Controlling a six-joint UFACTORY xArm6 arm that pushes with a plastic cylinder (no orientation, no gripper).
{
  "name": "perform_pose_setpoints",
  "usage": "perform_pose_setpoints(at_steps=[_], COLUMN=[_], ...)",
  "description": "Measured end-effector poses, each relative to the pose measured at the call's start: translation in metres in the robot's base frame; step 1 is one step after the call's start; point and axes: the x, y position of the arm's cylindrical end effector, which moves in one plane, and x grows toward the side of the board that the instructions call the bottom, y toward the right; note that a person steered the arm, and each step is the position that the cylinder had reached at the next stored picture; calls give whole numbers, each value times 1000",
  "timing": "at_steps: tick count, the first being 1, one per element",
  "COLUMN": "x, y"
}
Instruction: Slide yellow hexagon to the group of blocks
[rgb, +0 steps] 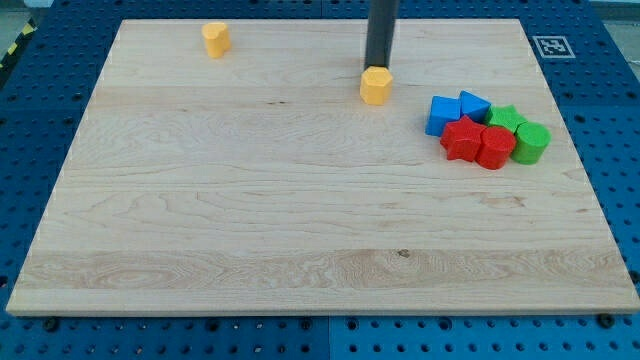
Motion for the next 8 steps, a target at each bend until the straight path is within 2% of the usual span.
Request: perform_pose_setpoints(at_steps=[2, 4, 8], x=[12, 12, 78], y=[15, -34, -43])
